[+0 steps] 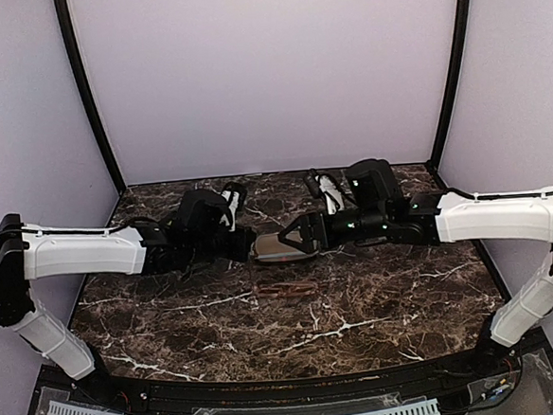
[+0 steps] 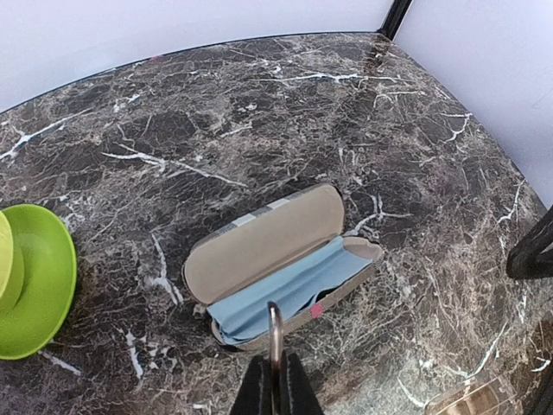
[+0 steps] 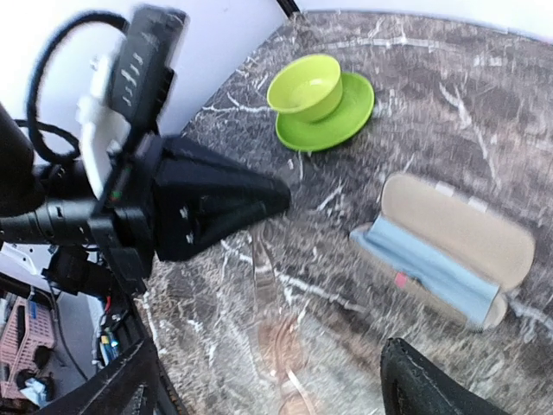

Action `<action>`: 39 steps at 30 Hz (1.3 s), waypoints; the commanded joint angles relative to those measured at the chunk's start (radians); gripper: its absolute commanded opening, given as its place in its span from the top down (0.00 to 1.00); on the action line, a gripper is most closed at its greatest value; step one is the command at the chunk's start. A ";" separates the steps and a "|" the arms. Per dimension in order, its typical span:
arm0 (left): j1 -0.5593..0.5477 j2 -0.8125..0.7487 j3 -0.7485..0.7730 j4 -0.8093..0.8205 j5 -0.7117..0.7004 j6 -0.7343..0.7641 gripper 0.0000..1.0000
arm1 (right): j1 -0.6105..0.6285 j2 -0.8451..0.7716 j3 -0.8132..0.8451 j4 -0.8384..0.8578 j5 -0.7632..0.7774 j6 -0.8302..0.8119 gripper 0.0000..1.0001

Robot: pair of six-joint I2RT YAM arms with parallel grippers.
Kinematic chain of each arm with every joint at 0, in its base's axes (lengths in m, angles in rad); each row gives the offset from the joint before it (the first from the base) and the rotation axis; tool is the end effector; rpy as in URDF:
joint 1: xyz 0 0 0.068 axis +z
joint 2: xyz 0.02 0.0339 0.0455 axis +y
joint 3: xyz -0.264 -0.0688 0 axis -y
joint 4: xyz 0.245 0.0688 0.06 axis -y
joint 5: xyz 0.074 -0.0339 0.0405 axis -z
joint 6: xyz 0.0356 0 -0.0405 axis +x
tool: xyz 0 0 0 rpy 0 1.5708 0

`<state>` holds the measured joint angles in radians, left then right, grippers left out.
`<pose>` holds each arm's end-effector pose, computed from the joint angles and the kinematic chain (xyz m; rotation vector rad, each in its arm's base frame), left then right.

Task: Organize the sunglasses
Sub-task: Fold the right temple of the sunglasses with the sunglasses, then pass from the left arm to the right

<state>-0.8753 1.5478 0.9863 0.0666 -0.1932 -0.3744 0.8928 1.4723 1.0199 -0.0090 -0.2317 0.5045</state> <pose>0.2290 -0.2637 0.2460 0.4032 2.0666 -0.5685 0.2056 0.2683 0.2747 -0.5802 2.1286 1.0730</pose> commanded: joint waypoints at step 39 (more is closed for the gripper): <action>-0.005 -0.074 0.071 -0.040 -0.031 0.022 1.00 | 0.020 0.043 -0.211 0.095 -0.176 0.058 0.35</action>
<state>-0.8753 1.5211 1.0321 0.0269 -0.2253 -0.3511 0.9081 1.4994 0.8173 0.0475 -0.3939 0.5819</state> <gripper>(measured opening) 0.014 0.667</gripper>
